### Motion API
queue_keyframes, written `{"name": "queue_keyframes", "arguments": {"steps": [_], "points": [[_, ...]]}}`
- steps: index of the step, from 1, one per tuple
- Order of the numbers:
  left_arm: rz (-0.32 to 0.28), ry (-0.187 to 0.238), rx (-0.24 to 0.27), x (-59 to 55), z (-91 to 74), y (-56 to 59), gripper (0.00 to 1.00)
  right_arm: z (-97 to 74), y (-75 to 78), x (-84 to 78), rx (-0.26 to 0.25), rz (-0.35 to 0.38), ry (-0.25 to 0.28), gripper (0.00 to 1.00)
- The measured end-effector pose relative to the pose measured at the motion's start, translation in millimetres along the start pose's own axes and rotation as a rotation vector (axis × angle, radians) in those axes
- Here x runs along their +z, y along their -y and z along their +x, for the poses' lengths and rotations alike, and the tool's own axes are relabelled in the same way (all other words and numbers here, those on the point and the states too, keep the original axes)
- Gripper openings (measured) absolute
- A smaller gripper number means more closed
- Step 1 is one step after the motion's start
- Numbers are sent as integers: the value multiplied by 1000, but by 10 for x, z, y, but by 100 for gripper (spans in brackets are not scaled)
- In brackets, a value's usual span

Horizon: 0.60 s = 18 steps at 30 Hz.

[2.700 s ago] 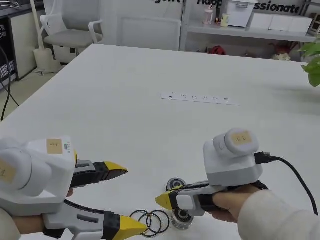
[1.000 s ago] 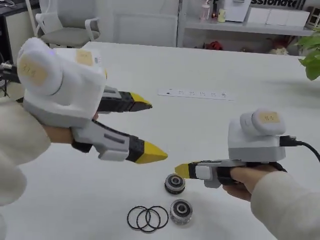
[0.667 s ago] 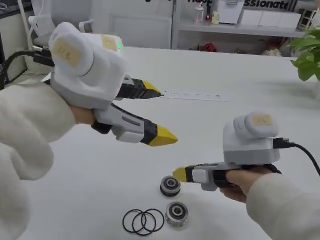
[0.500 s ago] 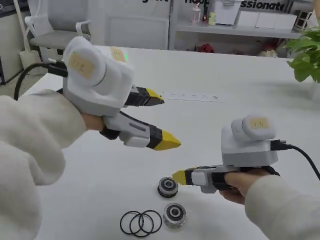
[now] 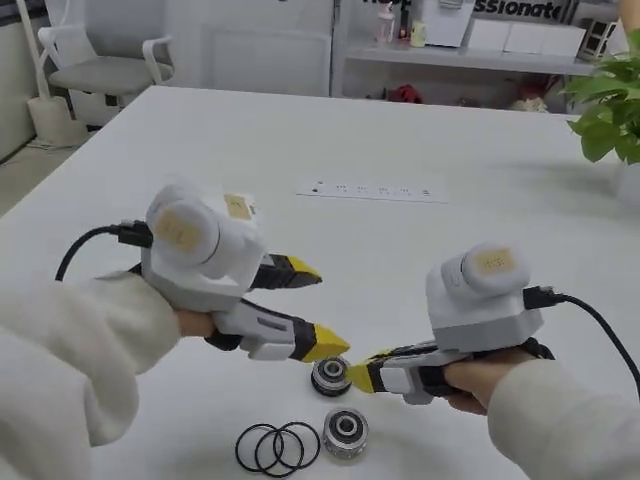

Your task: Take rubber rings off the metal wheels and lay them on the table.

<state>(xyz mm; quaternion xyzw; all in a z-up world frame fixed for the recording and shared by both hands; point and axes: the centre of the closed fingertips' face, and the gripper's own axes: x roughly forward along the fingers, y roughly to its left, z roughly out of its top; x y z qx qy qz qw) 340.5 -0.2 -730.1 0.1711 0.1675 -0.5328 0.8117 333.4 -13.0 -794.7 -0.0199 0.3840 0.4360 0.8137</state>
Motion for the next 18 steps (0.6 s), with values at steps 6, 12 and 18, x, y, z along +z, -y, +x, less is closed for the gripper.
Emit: {"name": "queue_keyframes", "arguments": {"steps": [6, 12, 18], "points": [[-7, -32, -3, -184, 80, 37, 39, 2, 37, -24, -9, -6, -3, 10], [-15, -56, -10, -311, 134, 73, 34, -6, 56, -30, -11, 6, -6, 13], [-23, -66, -5, -369, 175, 71, 28, -10, 88, -66, -16, -18, -26, 13]]}}
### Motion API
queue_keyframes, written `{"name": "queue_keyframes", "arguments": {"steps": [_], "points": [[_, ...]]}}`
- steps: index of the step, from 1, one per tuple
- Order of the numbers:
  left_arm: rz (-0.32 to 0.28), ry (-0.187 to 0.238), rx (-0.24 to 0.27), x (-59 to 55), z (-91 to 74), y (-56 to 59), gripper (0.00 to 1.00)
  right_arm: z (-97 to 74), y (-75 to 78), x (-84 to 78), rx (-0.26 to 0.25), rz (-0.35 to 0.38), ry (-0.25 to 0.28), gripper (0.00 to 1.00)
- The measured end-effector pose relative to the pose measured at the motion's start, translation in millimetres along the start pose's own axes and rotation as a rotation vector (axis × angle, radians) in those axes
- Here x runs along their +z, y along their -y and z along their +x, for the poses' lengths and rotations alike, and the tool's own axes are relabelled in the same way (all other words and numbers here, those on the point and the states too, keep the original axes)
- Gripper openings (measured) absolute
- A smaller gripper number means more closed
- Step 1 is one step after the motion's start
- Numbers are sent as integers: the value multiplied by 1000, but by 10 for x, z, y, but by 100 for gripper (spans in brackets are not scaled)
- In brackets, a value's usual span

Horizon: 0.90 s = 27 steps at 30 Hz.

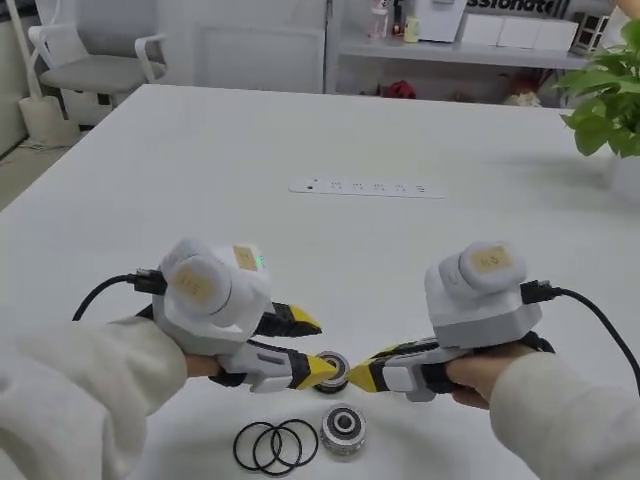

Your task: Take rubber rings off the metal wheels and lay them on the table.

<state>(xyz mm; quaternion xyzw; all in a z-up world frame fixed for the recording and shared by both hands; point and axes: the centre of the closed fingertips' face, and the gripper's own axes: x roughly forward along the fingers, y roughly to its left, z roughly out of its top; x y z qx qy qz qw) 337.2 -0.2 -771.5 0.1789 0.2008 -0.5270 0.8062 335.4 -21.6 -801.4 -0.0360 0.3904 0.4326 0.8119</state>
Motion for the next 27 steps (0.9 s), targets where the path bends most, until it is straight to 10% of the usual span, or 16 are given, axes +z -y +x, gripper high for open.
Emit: {"name": "queue_keyframes", "arguments": {"steps": [27], "points": [[-76, -22, -1, -132, 115, 61, 15, 128, -125, -31, 39, -136, 18, 17]]}}
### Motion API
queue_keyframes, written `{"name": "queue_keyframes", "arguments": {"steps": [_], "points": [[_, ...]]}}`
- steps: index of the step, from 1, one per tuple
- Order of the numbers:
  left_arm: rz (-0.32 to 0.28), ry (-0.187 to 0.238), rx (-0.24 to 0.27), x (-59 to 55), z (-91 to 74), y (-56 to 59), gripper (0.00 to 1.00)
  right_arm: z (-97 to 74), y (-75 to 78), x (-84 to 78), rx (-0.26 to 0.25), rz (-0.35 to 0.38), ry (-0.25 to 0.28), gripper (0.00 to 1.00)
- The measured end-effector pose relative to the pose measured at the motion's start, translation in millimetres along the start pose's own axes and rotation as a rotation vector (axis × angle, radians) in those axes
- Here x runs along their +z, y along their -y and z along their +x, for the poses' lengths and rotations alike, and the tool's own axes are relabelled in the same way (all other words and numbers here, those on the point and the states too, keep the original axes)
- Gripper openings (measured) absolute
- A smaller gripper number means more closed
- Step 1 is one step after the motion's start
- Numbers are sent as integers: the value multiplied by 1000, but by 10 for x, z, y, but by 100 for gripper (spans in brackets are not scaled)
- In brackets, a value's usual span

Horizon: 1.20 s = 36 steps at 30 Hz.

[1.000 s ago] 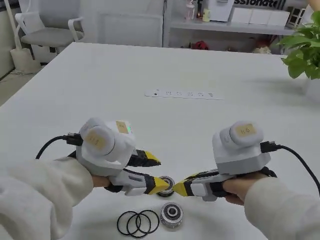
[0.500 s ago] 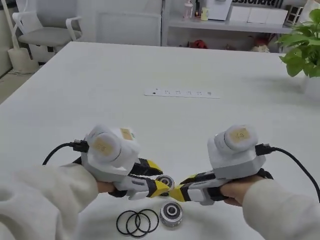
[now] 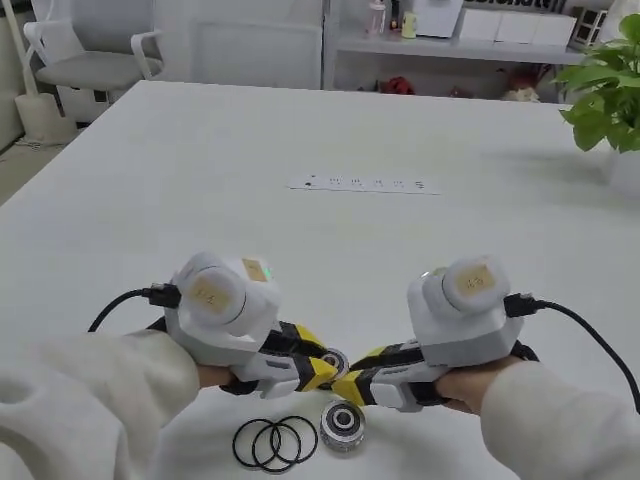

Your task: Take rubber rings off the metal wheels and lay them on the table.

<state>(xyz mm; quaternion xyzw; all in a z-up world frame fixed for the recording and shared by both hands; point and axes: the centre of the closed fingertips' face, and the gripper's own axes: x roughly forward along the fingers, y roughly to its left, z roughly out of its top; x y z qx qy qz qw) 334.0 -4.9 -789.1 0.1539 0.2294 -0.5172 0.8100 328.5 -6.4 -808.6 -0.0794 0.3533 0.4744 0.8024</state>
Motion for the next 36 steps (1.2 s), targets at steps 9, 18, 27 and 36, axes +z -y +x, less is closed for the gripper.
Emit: {"name": "queue_keyframes", "arguments": {"steps": [9, 18, 27, 36], "points": [[-29, 14, 12, 1, -1, 0, 14, 1, 14, 10, 5, -36, 3, 14], [-21, 13, 8, -7, -12, 29, 14, -23, 48, -26, -14, -81, -13, 0], [-16, 16, 13, -8, -20, 32, 14, -20, 57, -24, -26, -31, -7, 0], [-16, 35, 15, -16, -21, 10, 14, -51, 79, -28, -23, 148, 2, 0]]}}
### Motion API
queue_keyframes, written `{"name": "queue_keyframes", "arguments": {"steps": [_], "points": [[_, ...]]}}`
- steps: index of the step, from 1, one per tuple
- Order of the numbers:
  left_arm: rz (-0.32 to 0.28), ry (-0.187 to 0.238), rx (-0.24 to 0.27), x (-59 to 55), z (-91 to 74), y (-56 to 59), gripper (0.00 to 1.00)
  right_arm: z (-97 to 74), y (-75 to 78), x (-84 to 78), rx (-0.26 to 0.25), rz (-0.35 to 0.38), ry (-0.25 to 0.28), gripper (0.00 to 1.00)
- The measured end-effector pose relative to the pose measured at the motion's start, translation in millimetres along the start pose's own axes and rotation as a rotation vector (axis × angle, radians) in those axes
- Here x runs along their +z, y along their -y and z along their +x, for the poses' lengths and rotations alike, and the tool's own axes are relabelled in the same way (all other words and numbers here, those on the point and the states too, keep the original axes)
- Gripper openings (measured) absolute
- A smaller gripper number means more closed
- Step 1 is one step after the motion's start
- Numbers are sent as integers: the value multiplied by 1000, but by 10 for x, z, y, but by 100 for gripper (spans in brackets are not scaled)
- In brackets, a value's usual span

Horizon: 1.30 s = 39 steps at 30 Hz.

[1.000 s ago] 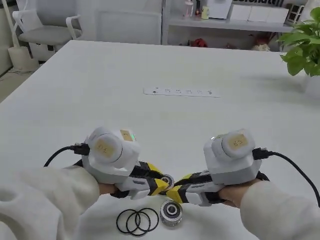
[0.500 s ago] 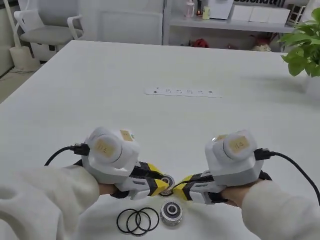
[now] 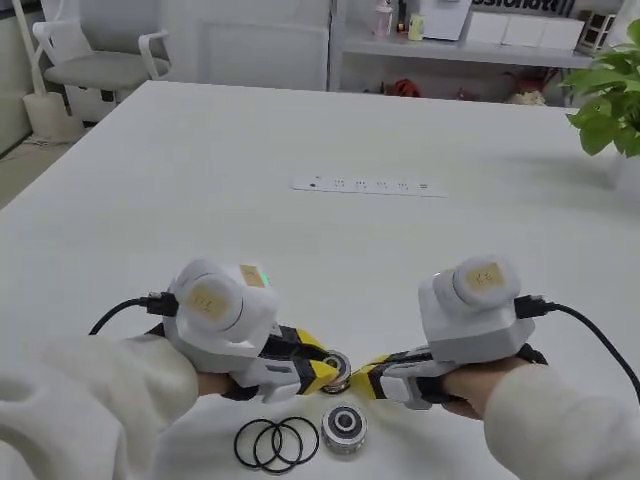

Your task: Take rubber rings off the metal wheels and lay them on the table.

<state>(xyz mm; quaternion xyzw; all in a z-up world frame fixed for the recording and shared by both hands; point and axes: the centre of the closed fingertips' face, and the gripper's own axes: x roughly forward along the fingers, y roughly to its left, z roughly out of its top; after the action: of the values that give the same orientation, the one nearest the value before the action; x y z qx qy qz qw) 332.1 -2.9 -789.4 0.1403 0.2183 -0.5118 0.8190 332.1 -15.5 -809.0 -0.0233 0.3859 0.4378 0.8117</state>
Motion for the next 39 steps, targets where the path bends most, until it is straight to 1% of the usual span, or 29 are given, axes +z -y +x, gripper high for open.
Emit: {"name": "queue_keyframes", "arguments": {"steps": [2, 5, 7, 9, 12, 13, 16, 18, 19, 20, 21, 22, 23, 29, 33, 39], "points": [[-5, 13, -1, -3, -1, -4, 14, -9, 11, 0, 5, 24, 5, 0], [-28, 43, -3, 5, -5, -10, 14, -10, 6, -2, 7, 45, 10, 0], [-36, 57, -6, -6, -7, -17, 14, -11, 13, -4, 10, 75, 14, 0], [-37, 66, -7, 1, -5, -10, 14, -16, 18, -2, 17, 125, 22, 0], [-39, 74, -7, 8, 0, -13, 14, -27, 17, 1, 24, 171, 32, 0], [-38, 76, -6, 9, 1, -15, 14, -27, 26, 2, 25, 200, 35, 0], [-38, 78, -6, 7, 4, -19, 14, -38, 30, 5, 35, 237, 43, 0], [-42, 81, -4, 10, 5, -25, 14, -52, 41, 37, 45, 292, 67, 0], [-43, 82, -5, 10, 4, -25, 14, -60, 57, 73, 46, 311, 89, 0], [-43, 83, -5, 11, 5, -25, 14, -76, 26, 135, 82, 355, 120, 0], [-44, 83, -5, 11, 4, -25, 14, -84, 58, 110, 67, 375, 108, 0], [-47, 85, -5, 11, 5, -24, 14, -76, 53, 100, 69, 353, 103, 0], [-47, 86, -5, 11, 4, -24, 14, -73, 44, 100, 69, 346, 104, 0], [-54, 115, -10, 2, -1, -24, 14, -74, 24, 106, 65, 324, 97, 0], [-45, 112, -10, 6, 1, -19, 13, -77, 6, 123, 69, 316, 100, 0], [-35, 109, -7, 5, 5, -22, 13, -75, -6, 138, 60, 289, 97, 0]]}}
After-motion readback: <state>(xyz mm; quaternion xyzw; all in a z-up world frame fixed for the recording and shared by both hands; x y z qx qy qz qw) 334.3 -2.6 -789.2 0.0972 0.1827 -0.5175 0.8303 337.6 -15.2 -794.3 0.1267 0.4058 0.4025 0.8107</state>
